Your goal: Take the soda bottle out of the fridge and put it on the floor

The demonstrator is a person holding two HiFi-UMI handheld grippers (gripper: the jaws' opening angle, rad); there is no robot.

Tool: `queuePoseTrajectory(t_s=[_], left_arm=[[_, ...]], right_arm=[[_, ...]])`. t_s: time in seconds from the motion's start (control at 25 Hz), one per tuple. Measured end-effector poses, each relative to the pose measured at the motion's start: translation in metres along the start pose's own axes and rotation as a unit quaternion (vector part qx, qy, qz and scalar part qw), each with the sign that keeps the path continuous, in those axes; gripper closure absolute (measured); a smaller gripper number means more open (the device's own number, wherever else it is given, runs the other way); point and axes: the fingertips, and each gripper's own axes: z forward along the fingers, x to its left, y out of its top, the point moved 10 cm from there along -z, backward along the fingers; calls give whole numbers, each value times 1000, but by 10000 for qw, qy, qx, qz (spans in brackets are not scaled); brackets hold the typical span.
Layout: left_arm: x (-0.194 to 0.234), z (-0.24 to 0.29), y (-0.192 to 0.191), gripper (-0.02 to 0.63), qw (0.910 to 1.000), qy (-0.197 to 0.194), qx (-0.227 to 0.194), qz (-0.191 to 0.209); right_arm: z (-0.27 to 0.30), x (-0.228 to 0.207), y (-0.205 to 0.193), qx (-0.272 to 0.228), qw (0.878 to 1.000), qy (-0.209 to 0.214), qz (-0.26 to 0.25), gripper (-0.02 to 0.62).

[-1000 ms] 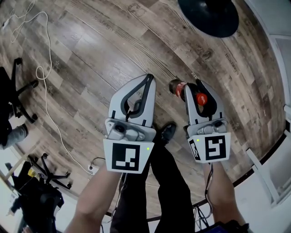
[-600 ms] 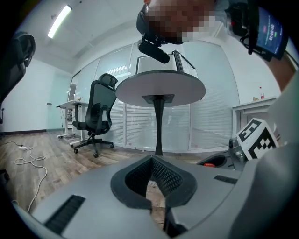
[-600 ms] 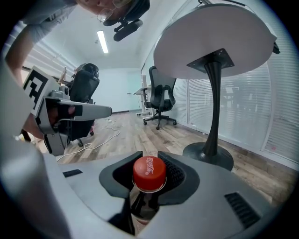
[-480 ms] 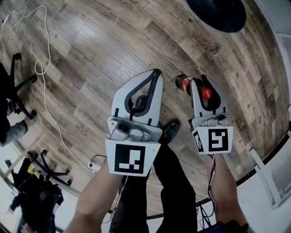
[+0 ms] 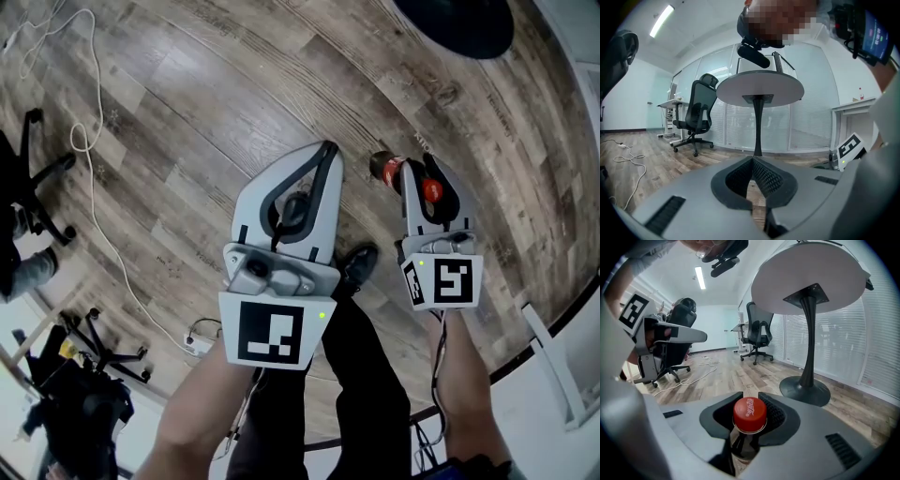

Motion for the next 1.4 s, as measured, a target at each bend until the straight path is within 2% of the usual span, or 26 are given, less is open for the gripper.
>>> queuePoseTrajectory(t_s=[0.76, 1.12, 1.4], left_arm=[[-5, 2, -30, 589, 10000, 34, 40, -21], [-1, 0, -37, 589, 10000, 57, 70, 31], [2, -6, -37, 589, 9999, 98, 50, 27]], right_arm=[[17, -10, -68, 451, 9987, -215, -31, 482], [27, -10, -89, 646, 9975, -277, -11, 482], [30, -9, -89, 651, 9975, -260, -41, 479]])
